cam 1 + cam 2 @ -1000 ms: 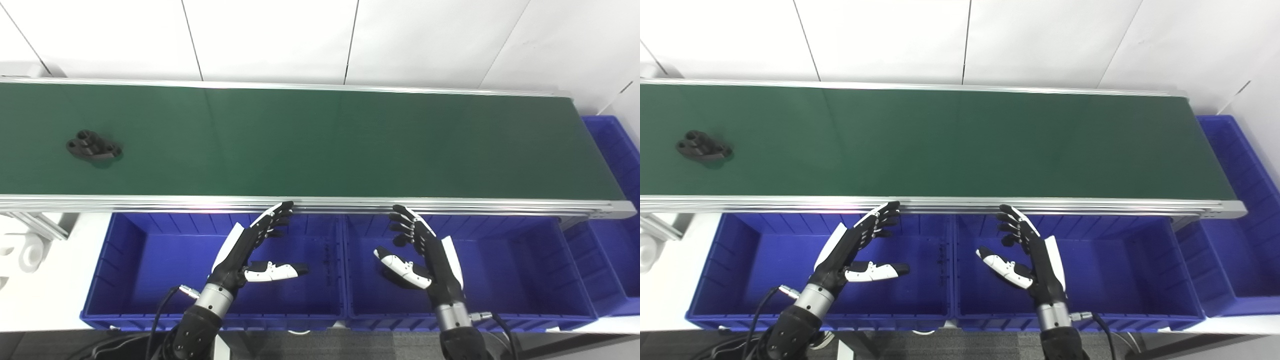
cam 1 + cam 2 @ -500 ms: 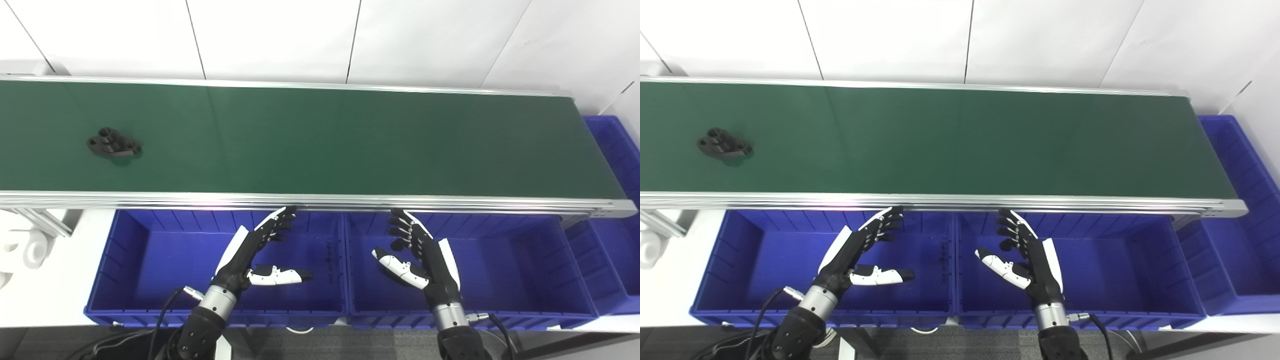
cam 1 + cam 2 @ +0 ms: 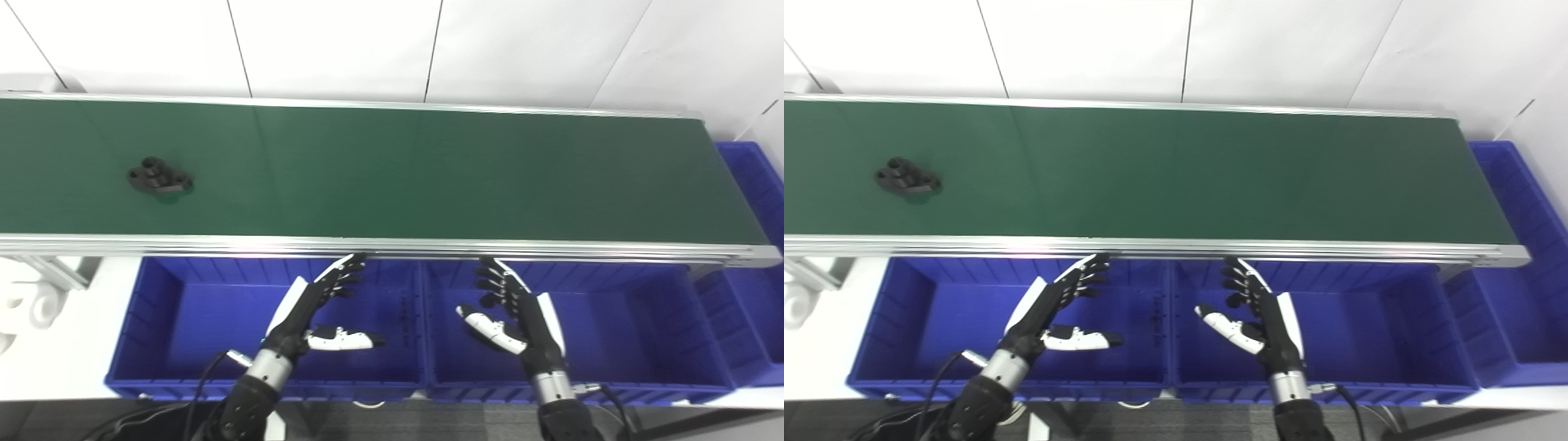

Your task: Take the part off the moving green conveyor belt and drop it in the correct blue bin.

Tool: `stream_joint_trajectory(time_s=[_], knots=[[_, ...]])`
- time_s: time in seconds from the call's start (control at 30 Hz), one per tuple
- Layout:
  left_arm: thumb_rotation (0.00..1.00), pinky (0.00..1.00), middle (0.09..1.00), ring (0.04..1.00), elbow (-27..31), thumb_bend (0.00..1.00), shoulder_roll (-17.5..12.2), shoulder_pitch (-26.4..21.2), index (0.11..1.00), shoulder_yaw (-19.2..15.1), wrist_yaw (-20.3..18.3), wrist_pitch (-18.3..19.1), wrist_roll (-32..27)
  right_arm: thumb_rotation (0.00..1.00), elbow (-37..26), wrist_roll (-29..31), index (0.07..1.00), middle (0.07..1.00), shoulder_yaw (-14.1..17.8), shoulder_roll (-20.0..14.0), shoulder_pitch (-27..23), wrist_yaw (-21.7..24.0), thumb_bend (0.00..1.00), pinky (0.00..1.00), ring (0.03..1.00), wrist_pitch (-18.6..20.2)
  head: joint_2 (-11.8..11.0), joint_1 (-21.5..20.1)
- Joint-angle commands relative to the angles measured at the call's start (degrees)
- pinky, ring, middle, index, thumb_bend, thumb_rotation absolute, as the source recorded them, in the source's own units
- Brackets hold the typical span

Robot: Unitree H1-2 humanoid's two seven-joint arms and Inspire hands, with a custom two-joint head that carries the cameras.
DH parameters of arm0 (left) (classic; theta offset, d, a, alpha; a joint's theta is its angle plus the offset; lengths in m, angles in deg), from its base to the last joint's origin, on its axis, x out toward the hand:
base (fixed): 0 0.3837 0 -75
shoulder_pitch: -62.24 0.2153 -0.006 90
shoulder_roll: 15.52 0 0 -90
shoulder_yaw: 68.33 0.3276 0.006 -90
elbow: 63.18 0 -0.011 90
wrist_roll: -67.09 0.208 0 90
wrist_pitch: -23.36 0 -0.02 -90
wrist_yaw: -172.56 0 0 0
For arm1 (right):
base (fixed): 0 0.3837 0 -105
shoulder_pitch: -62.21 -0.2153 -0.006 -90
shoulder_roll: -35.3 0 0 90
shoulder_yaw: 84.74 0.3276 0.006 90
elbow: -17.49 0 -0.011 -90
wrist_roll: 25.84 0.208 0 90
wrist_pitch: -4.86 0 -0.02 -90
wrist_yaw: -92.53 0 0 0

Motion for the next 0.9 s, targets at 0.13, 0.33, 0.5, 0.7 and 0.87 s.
stream_joint_trajectory(time_s=[0.13, 0.33, 0.5, 0.7, 0.87], knots=[[0.37, 0.76, 0.881, 0.838, -1.93, 0.67, 1.79, -0.72, 0.892, 1.79, 3.18, -3.04, 3.12, 0.38, 0.24, 1.03, 0.861, 0.824, 0.89, -2.08, 0.80, 0.44, 0.57, 0.74, 0.787, -1.90, -3.93, 9.67], [0.36, 0.75, 0.881, 0.834, -5.89, 0.67, 3.63, -1.36, 0.896, 2.83, 5.06, -5.29, 3.90, 0.37, 1.94, -2.88, 0.853, 0.808, 1.18, -4.18, 0.79, -1.91, 0.51, 0.72, 0.774, -4.19, -6.36, 15.73], [0.36, 0.75, 0.881, 0.836, -9.34, 0.67, 4.84, -2.24, 0.901, 3.36, 6.79, -6.92, 4.50, 0.37, 5.45, -3.72, 0.837, 0.791, 1.78, -4.97, 0.00, -3.64, 0.52, 0.70, 0.765, -8.28, -7.49, 17.54], [0.36, 0.74, 0.878, 0.832, -10.95, 0.67, 5.32, -2.74, 0.902, 3.65, 7.67, -7.68, 5.11, 0.43, 7.09, -3.22, 0.836, 0.797, 2.15, -5.55, -0.14, -3.55, 0.55, 0.72, 0.771, -9.09, -8.07, 17.36], [0.33, 0.76, 0.872, 0.830, -12.11, 0.66, 5.64, -3.07, 0.894, 3.65, 8.53, -9.09, 4.87, 0.45, 8.91, -2.63, 0.830, 0.791, 2.34, -5.98, -0.63, -3.68, 0.60, 0.69, 0.754, -10.59, -8.24, 17.45]])
